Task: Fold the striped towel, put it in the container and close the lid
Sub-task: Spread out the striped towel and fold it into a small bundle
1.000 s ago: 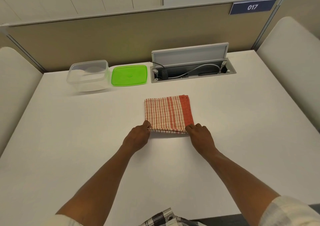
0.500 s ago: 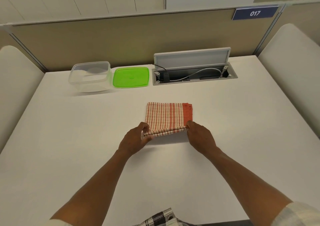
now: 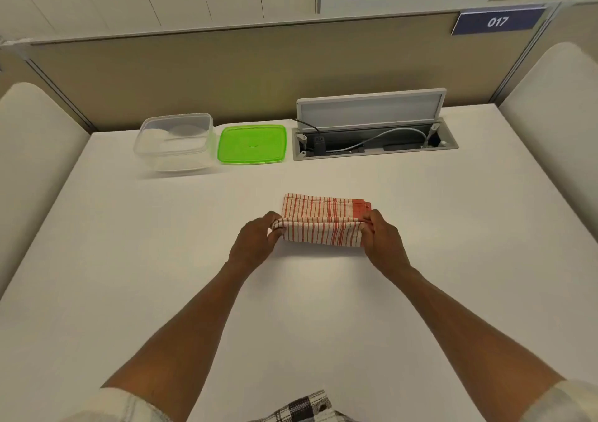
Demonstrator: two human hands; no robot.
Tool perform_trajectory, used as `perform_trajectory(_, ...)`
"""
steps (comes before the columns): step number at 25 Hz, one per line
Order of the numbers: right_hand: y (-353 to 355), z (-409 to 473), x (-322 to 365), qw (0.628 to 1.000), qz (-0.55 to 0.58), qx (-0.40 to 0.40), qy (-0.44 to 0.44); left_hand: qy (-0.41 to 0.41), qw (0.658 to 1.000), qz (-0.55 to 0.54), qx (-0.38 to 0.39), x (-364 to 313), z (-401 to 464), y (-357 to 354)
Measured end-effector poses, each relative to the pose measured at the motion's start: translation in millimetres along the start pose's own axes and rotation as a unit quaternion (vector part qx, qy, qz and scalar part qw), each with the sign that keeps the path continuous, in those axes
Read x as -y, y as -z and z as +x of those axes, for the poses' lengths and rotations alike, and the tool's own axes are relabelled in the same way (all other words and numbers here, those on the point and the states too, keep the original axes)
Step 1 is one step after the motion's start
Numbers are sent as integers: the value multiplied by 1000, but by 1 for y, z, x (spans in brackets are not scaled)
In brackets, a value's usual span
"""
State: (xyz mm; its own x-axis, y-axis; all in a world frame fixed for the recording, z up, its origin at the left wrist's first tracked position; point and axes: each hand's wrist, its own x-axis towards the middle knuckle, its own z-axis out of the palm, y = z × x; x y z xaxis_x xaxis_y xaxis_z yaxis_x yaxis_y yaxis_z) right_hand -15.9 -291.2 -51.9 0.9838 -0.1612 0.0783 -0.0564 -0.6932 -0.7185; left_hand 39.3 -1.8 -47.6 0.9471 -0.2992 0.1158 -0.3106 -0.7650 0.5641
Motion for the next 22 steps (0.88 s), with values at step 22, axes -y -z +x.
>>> perform_trajectory(22,-6,103,-12,992,4,-15,-122,193,976,-86,-56,12,100,-39)
